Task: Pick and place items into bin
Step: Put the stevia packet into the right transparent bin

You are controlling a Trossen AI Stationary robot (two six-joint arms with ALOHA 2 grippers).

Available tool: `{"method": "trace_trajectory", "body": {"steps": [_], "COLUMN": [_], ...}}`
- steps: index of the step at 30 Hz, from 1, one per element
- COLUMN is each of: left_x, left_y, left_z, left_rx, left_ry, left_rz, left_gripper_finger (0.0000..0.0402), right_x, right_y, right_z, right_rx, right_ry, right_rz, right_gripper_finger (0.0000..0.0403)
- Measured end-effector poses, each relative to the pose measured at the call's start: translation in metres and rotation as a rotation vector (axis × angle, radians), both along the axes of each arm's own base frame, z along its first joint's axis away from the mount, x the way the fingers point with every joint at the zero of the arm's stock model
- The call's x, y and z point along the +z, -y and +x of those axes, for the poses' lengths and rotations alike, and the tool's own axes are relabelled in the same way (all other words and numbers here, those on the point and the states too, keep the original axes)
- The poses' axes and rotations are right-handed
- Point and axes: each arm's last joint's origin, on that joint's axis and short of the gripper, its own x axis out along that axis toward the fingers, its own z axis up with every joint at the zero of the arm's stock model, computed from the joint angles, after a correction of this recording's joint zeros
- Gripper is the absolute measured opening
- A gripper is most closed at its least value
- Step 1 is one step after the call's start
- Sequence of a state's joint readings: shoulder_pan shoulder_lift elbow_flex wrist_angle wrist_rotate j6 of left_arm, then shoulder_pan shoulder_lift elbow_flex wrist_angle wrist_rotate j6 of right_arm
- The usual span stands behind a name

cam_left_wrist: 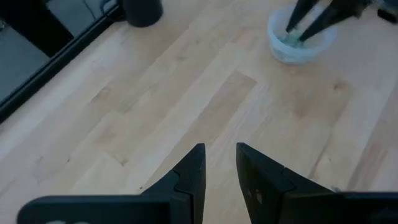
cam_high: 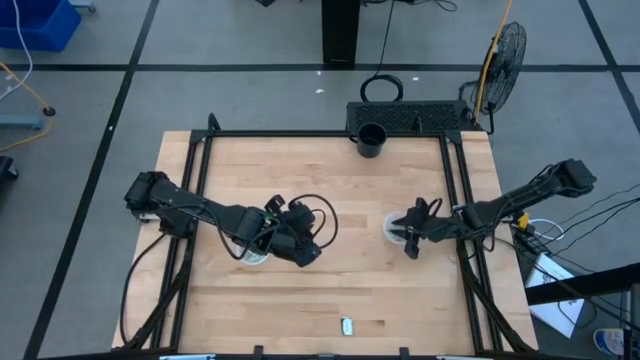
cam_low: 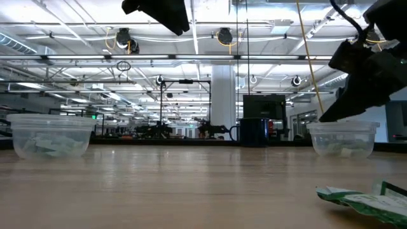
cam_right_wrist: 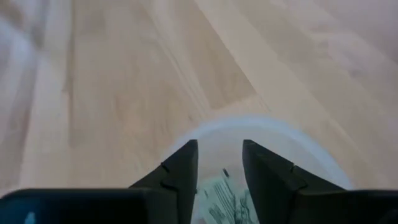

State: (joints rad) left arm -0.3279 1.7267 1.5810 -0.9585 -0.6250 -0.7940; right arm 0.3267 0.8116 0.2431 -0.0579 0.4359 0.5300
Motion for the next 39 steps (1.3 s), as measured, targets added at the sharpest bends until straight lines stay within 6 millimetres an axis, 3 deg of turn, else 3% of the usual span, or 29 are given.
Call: {"method": "trace_trajectory", "body": {"steps": [7,12,17,23,28,31,34,39], "left_x": [-0.008,-0.022,-0.038,-0.075,-0.107,-0.119,-0.118,-0.128], "left_y": [0.013,0.039,0.067,0.082,0.092,0.097,0.102,0.113], "left_z": [0.008,0.011,0.008,0.007,0.023,0.034,0.047,0.062], "left_rx": [-0.250,-0.491,-0.623,-0.643,-0.701,-0.782,-0.858,-0.985], "left_ry": [-0.015,0.055,0.184,0.237,0.228,0.217,0.233,0.237], "left_rz": [-0.028,-0.046,-0.057,-0.095,-0.143,-0.148,-0.142,-0.147], "left_gripper_finger": [0.0093,0.0093,0.0093,0.0092,0.0091,0.0063,0.0013,0.0006], "right_x": [0.021,0.039,0.045,0.048,0.050,0.053,0.053,0.052], "right_y": [-0.006,-0.008,-0.011,-0.012,-0.012,-0.013,-0.013,-0.013], "right_z": [0.010,0.017,0.019,0.021,0.022,0.023,0.023,0.023], "right_rx": [0.138,0.166,0.219,0.246,0.240,0.243,0.250,0.250], "right_ry": [0.062,0.109,0.140,0.176,0.205,0.230,0.229,0.224], "right_rz": [-0.034,-0.062,-0.045,-0.019,-0.017,-0.022,-0.034,-0.035], "right_gripper_finger": [0.0129,0.0130,0.0130,0.0126,0.0118,0.0117,0.0116,0.0116]}}
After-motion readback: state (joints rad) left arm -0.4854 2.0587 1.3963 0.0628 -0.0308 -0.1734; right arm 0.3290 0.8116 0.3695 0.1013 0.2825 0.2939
